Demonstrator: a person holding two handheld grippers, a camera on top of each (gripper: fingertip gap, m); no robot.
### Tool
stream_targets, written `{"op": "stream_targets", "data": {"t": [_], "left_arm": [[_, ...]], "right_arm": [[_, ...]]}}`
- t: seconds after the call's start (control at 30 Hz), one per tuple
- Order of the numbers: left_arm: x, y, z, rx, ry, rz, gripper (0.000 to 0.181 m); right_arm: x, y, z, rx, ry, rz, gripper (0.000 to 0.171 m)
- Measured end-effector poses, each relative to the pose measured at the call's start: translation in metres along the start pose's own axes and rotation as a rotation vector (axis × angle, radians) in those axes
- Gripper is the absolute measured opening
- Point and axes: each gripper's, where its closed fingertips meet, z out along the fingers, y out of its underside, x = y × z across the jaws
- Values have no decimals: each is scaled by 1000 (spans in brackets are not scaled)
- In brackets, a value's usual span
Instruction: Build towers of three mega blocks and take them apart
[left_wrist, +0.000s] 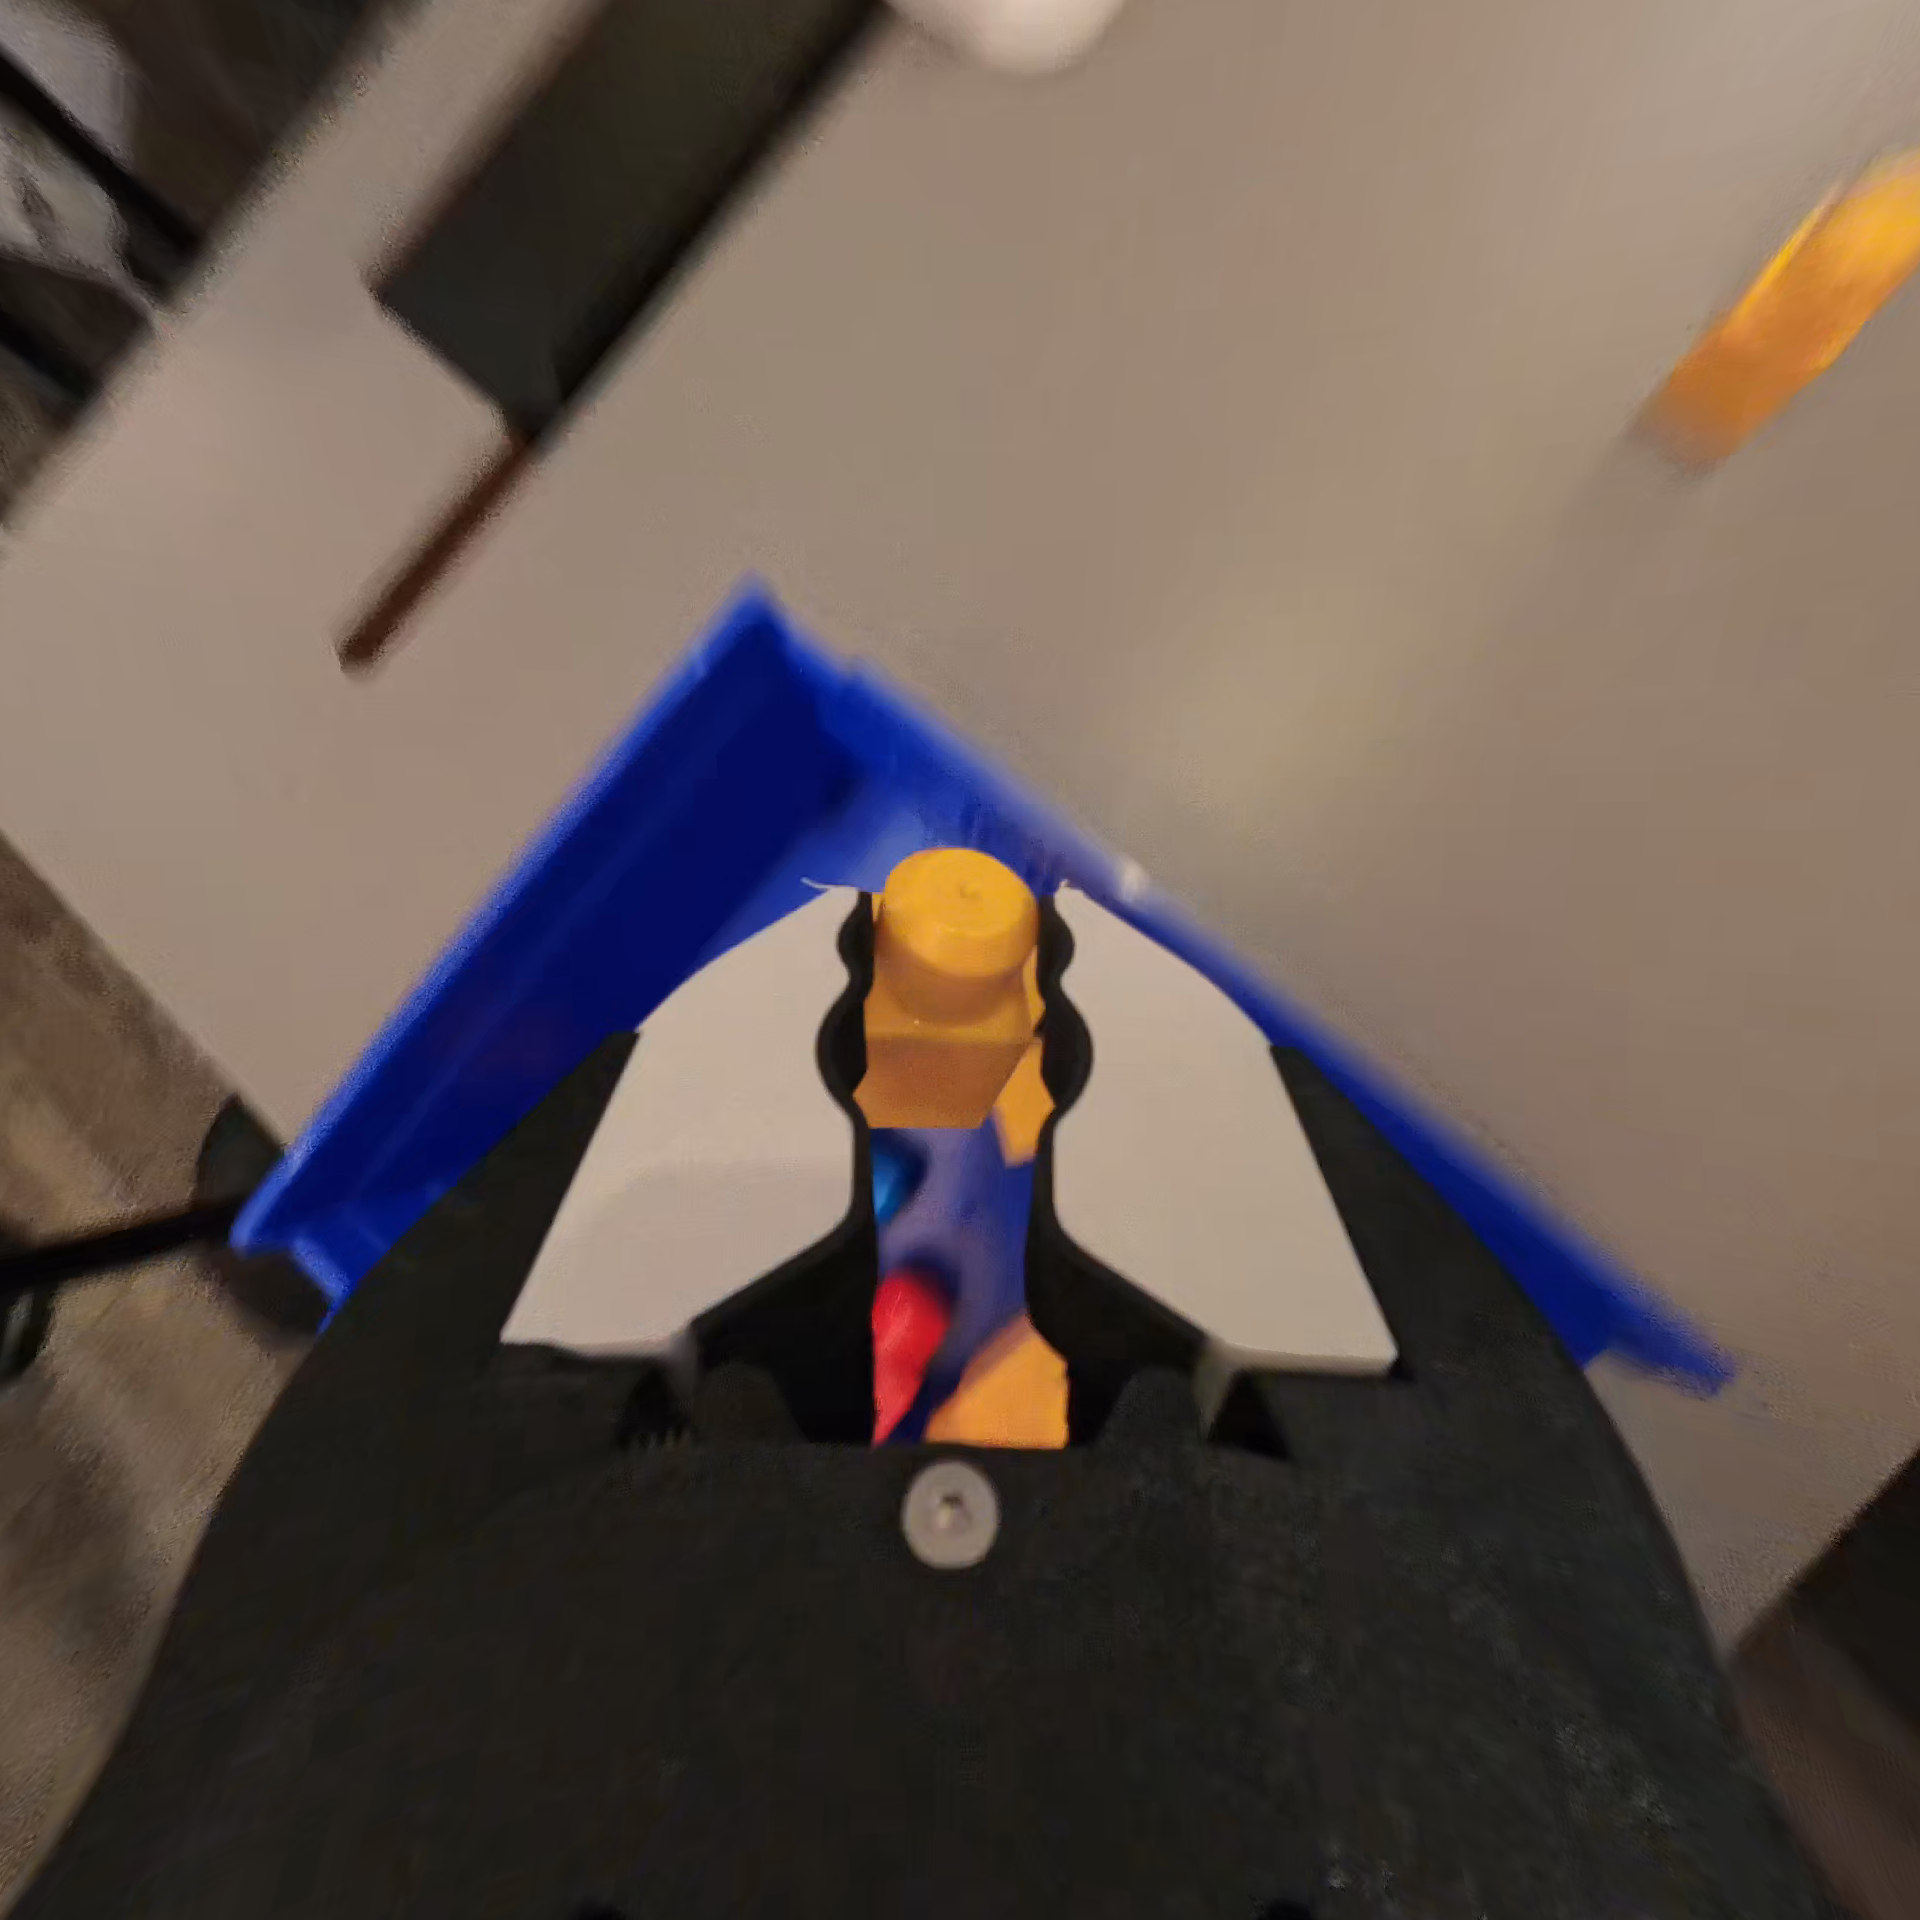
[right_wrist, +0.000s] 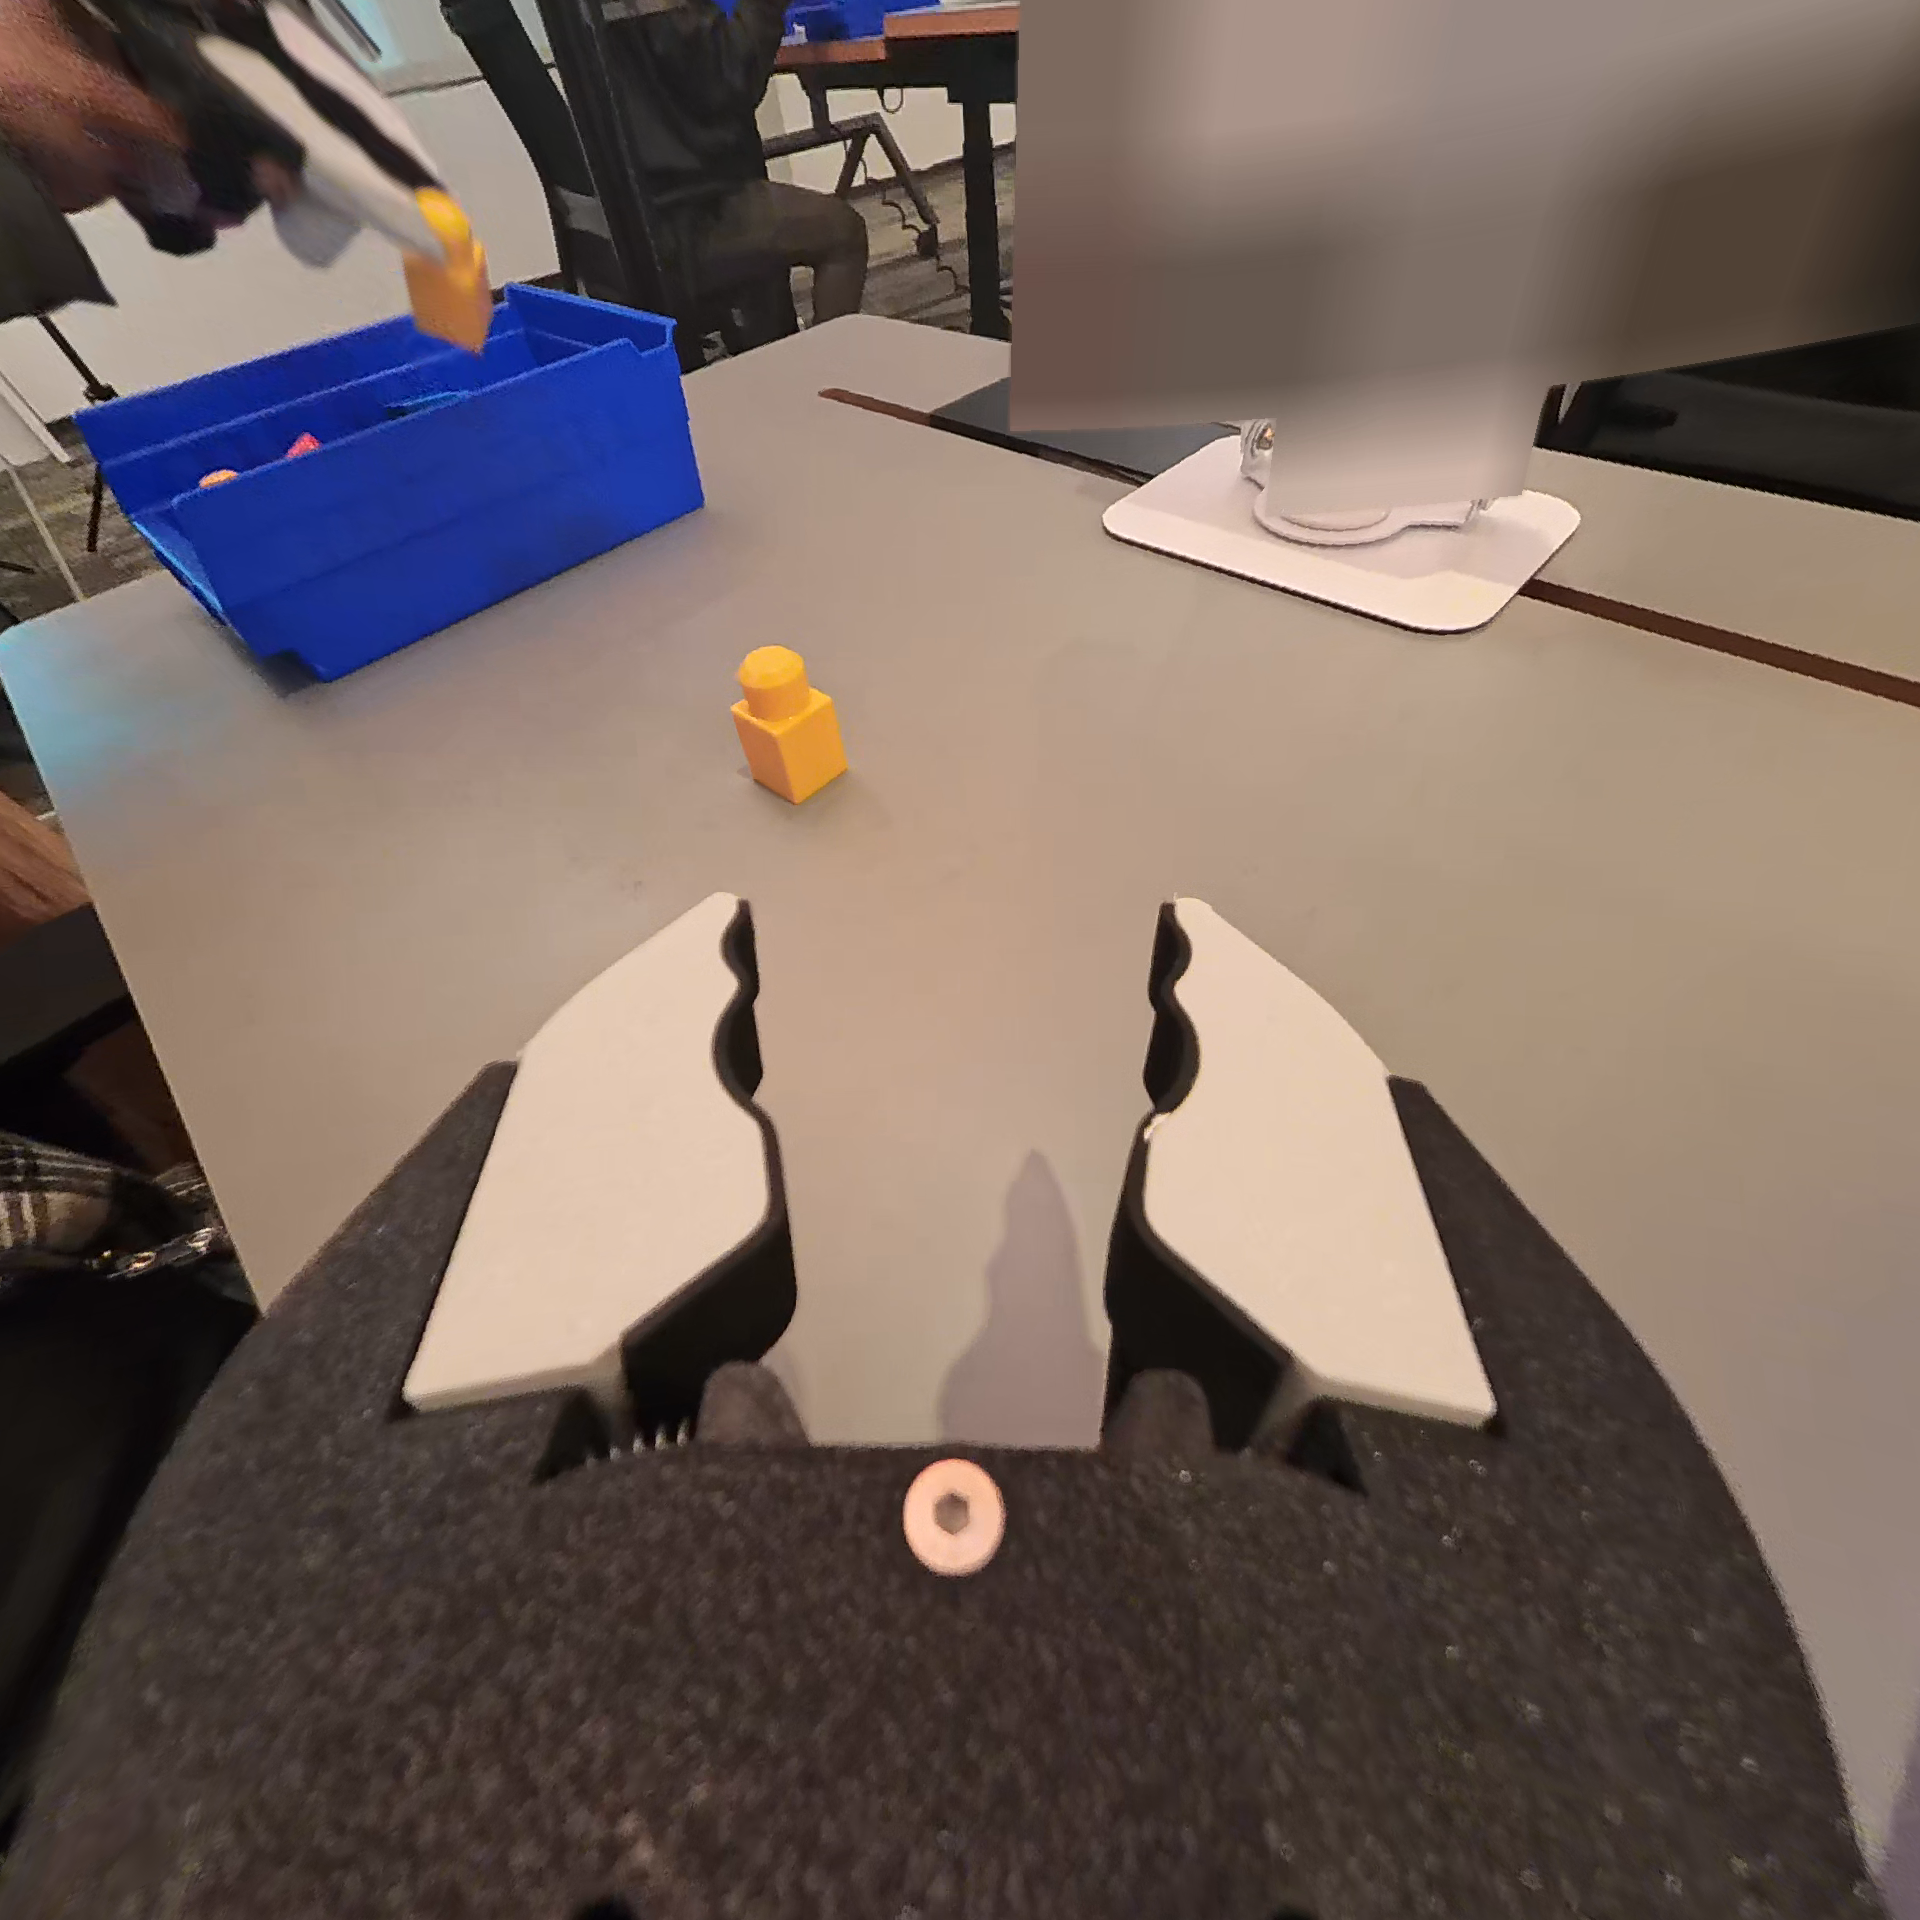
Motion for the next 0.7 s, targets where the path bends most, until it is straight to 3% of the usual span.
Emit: {"op": "stream_targets", "data": {"t": [0.03,0.13,0.23,0.43,0.7], "left_arm": [[11,-28,-6,134,15,-35,29],[59,-100,-18,455,158,-149,29],[114,-135,2,580,335,-200,29],[207,-144,83,542,629,-86,29],[245,-137,123,430,733,120,29]], "right_arm": [[0,-1,-1,5,4,-2,72],[0,-4,-3,16,1,-2,72],[-2,-2,-5,15,-6,2,72],[-1,2,-11,20,-9,11,71],[4,6,-13,15,-15,21,70]]}}
